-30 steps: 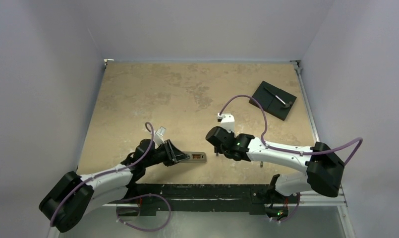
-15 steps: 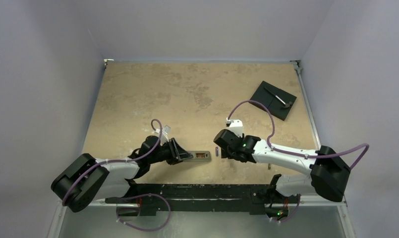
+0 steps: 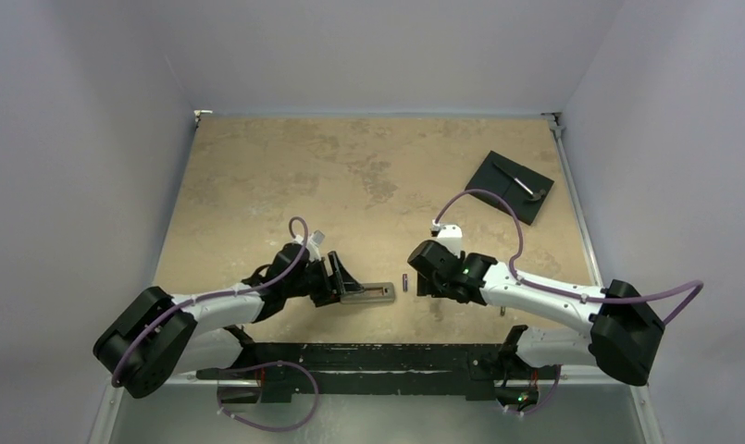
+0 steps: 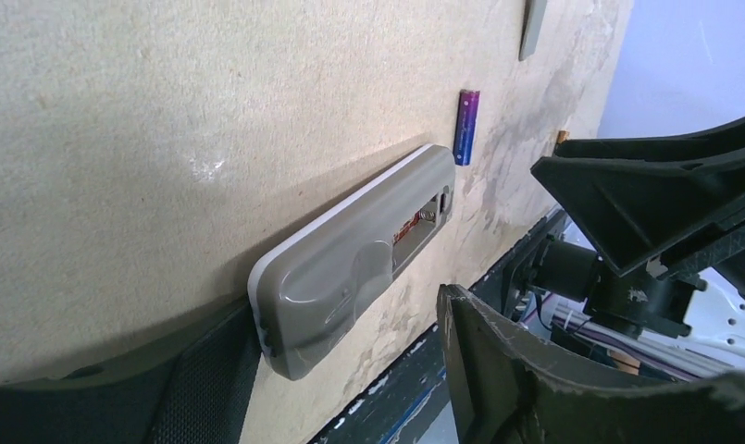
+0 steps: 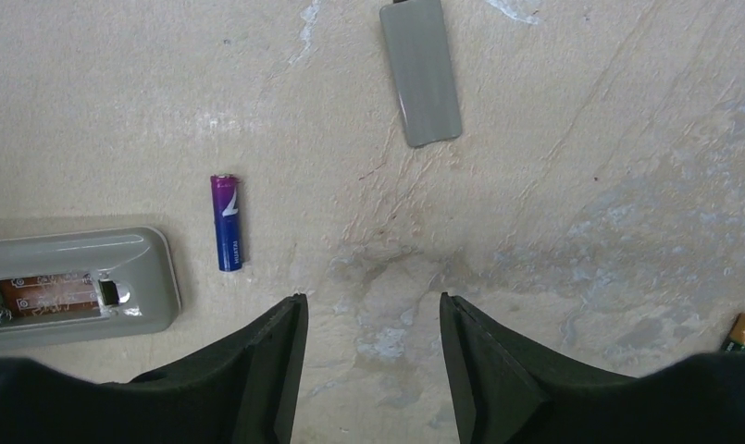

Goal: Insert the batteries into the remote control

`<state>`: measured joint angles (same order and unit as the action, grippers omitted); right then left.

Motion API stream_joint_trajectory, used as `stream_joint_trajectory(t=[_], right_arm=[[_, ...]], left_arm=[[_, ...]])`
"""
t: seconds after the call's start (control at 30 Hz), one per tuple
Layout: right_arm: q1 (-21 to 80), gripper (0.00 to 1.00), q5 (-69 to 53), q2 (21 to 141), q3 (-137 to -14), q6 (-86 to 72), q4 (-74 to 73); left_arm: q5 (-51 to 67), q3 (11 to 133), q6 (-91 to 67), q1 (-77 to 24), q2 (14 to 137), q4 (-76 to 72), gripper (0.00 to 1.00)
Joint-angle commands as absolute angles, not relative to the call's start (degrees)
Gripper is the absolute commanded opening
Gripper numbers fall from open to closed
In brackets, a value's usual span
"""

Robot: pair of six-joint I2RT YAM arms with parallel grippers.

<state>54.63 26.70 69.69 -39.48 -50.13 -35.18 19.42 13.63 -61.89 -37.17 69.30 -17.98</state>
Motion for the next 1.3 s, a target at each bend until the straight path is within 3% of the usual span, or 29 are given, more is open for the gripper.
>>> stream_joint_trajectory(t=[0.0,0.67,1.27], right_arm=[[54.32,0.62,24.82,68.95,-39.57,-50.9,-34.9],[54.32,0.63,20.15,76.11,-43.78,-44.93,-25.55],[54.32,0.5,21.13,85.95,-47.66,-44.67,-22.73]], left_arm=[[11.83,14.94,-55.93,-37.0,69.38,-3.77,0.69],[5.35,21.28,-53.83,-36.95,62.41,12.84,0.7],[7.1,20.74,-53.01,-37.0,58.01,14.0,0.68]])
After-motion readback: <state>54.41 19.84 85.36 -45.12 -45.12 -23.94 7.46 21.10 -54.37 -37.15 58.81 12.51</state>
